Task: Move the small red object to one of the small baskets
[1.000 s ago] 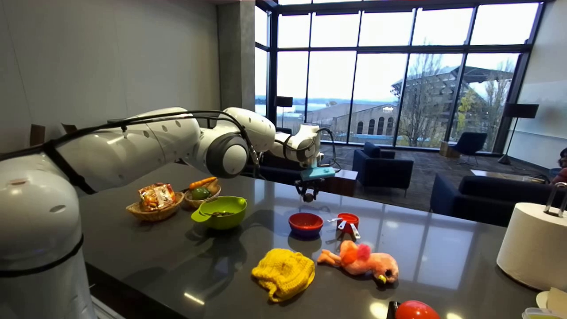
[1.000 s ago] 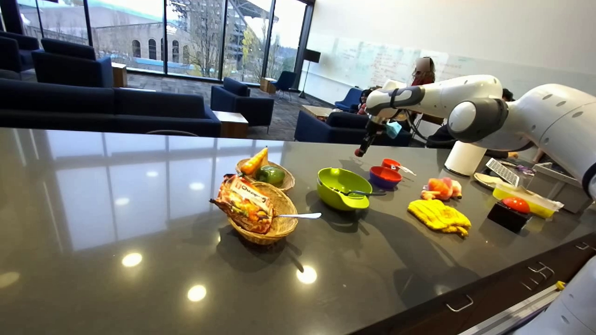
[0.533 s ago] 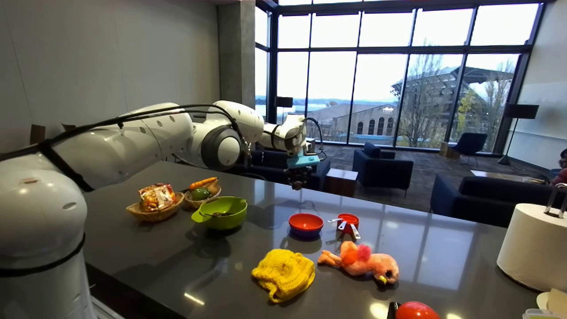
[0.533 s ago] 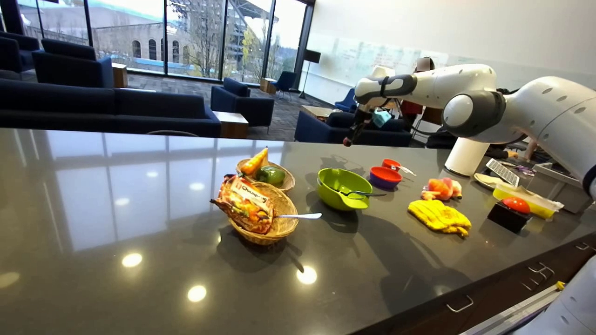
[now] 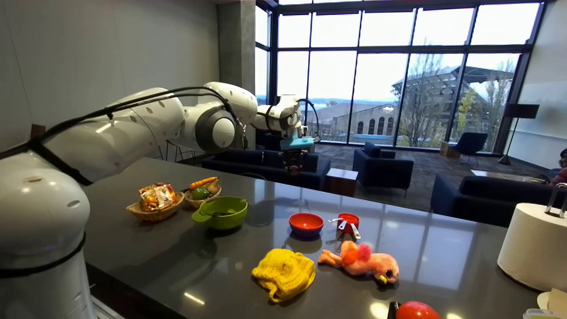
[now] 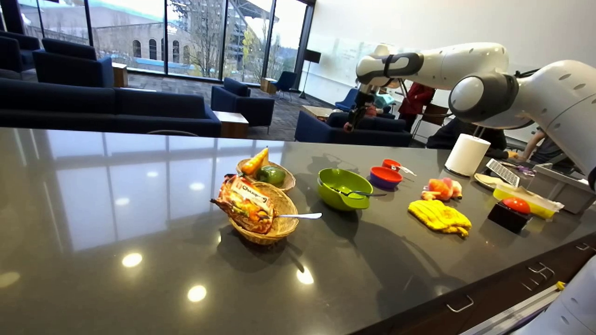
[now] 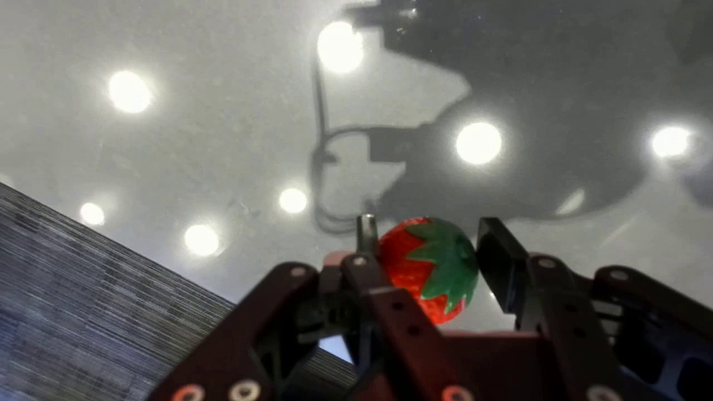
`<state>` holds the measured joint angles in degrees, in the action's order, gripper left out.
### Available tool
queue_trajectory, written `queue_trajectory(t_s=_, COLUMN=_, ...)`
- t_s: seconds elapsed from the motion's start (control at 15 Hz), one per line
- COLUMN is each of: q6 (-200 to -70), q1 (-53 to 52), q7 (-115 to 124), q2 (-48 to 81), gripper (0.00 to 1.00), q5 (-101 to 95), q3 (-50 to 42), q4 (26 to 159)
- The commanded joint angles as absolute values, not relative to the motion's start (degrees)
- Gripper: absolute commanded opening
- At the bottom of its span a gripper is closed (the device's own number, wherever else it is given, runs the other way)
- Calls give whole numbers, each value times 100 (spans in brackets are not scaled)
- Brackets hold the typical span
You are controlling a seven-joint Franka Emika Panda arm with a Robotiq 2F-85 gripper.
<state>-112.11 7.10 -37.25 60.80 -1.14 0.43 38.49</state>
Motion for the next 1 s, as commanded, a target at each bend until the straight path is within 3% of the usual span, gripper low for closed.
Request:
queue_trajectory(t_s=0.0, q6=-11155, q1=681, q7=-3366, q2=5353, gripper=23, q5=-94, q3=8, q4=4703)
queue_trajectory(t_s=0.93, q6=-11835, q1=582, q7=-2506, q2=3169, gripper=23, q5=169, q3=341, q4=8070)
